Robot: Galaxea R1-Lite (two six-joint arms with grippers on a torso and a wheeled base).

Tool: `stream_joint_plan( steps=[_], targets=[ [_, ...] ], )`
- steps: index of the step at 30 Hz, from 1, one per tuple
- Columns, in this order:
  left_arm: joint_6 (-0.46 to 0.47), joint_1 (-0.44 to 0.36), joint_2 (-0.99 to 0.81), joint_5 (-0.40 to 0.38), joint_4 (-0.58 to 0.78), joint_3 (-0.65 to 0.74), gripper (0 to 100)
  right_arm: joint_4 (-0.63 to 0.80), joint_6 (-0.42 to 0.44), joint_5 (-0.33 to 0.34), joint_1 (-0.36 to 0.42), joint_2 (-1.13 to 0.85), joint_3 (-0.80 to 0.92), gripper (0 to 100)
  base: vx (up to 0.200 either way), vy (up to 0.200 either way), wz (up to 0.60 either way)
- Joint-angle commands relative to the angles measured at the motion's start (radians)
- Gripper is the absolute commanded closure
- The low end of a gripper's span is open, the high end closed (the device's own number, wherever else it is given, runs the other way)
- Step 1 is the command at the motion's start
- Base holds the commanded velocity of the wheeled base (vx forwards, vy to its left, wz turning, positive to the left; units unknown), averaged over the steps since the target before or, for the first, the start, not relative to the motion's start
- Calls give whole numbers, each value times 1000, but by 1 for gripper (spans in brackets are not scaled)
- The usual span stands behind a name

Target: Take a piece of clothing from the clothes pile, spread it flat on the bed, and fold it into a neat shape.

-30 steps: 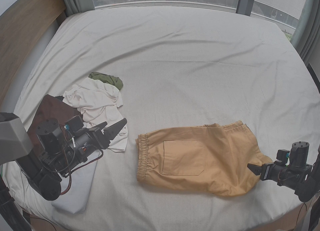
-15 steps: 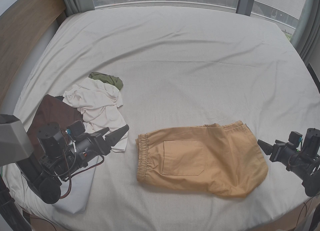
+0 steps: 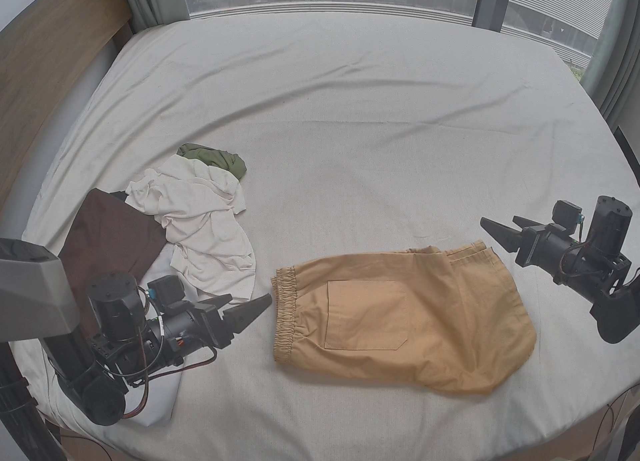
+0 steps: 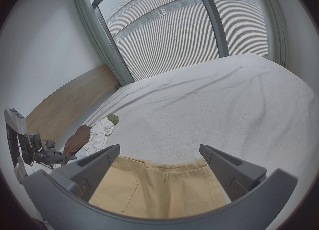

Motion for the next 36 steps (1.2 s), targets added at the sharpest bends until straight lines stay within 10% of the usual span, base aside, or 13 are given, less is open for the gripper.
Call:
stream_joint_plan(
  steps=[1, 36],
  targets=[
    [10, -22, 114, -3, -4, -8, 0, -8, 1, 5, 14, 8, 0, 0, 0, 0, 0],
    [-17, -60, 283, 53, -4, -157, 0, -16, 2, 2, 60, 15, 9, 0, 0, 0, 0]
  ],
)
